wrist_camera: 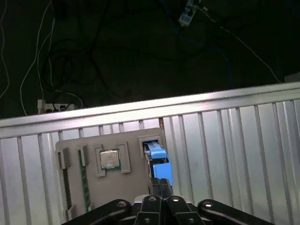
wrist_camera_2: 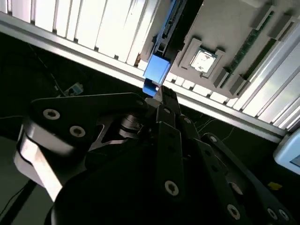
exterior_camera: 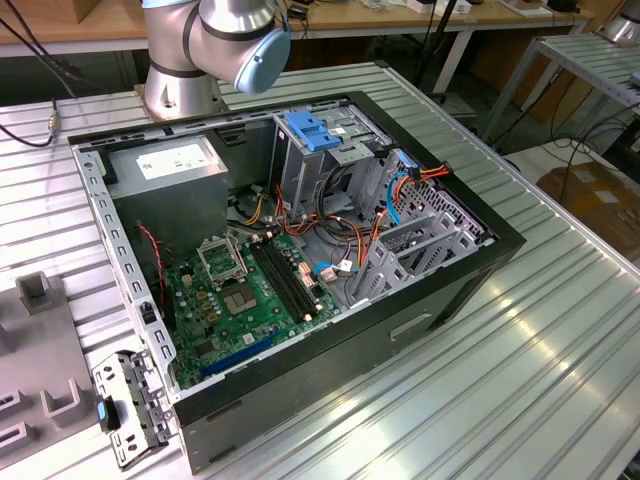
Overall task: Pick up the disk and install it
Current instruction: 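Pick up the disk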
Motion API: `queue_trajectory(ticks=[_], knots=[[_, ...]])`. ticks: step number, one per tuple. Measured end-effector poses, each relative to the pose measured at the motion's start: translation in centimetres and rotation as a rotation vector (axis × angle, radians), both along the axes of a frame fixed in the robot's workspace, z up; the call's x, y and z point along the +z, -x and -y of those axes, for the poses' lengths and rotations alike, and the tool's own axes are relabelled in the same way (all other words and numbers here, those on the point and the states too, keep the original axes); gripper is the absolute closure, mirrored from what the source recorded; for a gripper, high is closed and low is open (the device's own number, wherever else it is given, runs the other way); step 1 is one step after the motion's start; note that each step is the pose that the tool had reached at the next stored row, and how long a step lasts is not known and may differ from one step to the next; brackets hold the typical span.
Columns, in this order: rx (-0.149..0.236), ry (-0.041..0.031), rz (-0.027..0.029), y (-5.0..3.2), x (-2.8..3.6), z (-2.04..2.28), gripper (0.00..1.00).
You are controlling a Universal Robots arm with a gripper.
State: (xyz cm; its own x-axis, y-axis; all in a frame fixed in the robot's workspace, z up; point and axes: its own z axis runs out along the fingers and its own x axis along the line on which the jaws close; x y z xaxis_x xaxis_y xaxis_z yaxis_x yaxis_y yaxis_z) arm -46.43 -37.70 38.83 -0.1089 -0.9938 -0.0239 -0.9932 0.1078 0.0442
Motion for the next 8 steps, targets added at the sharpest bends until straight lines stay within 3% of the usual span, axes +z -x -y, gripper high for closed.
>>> queue_trajectory(ticks=[4,8], knots=[[0.077,0.0000,0.0000,0.00,0.00,0.00,0.89],[0.211,0.0000,0.0000,0.00,0.00,0.00,0.89]])
